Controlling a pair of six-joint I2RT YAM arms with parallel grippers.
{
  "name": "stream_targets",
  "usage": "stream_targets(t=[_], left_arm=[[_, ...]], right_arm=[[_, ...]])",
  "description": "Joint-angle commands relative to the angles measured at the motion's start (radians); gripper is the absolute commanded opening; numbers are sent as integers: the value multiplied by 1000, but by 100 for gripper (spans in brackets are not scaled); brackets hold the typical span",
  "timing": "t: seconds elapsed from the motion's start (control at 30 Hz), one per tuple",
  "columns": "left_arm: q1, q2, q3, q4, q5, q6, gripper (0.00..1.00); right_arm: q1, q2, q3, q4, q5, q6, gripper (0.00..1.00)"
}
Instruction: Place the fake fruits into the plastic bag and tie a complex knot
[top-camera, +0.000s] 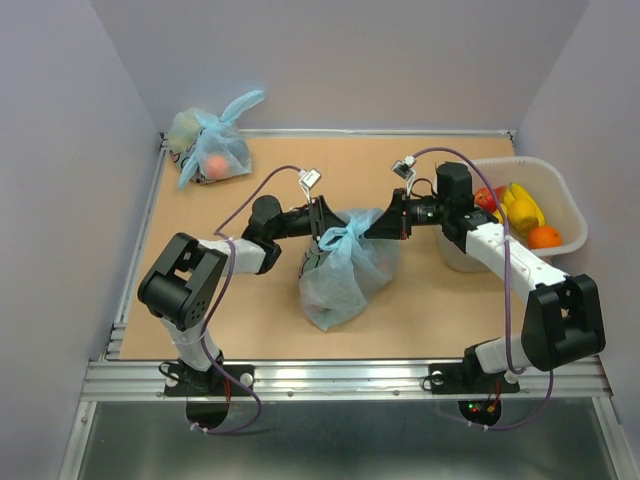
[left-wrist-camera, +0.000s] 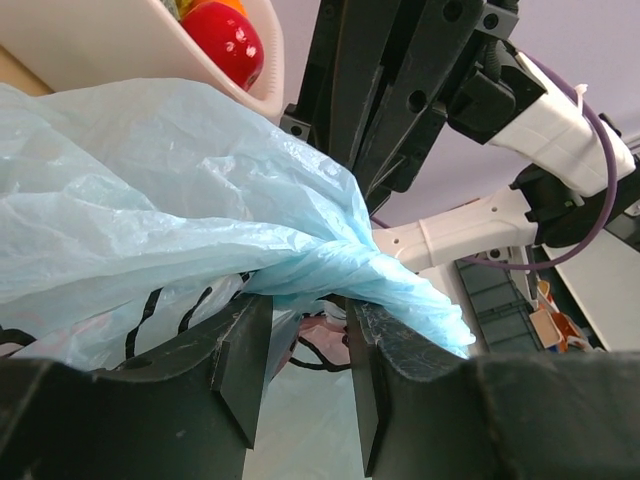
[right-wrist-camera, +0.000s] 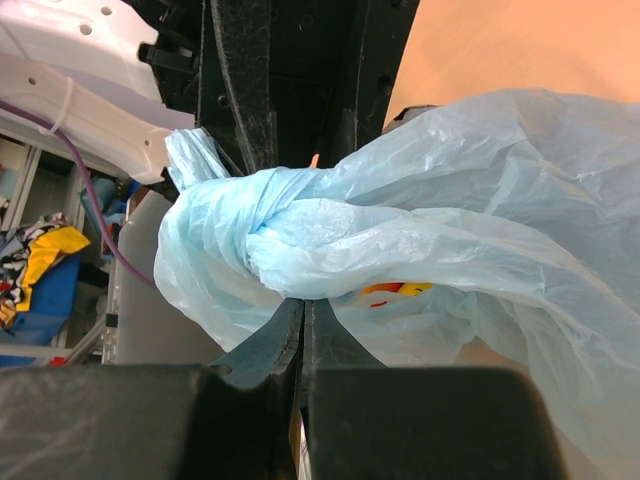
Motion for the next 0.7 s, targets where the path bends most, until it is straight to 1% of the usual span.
stream_targets(t=[0.0,0.07,0.13,0.23,0.37,0.47,0.6,0.67], left_arm=[[-3,-40,8,-38,20,61,47],[-3,-40,6,-38,18,65,47],[-1,-39,12,-49,18,67,45],[-1,-29,20,-48,21,64,45],[0,-22,29,-43,24,53,48],[7,-17,18,18,20,7,51],[10,-11,14,118,10,-47,52],[10,-8,15,153,3,-68,46]], right_arm=[[-5,-33,1,47,-29,-14,0],[-3,-34,1,47,-30,-16,0],[-5,-36,-2,45,-33,-17,0],[-6,-39,-3,44,-32,-19,0],[-5,-40,-5,40,-35,-20,0],[-6,-42,-9,39,-38,-20,0],[-5,-42,-12,36,-41,-20,0],[-6,-36,-12,36,-44,-22,1]])
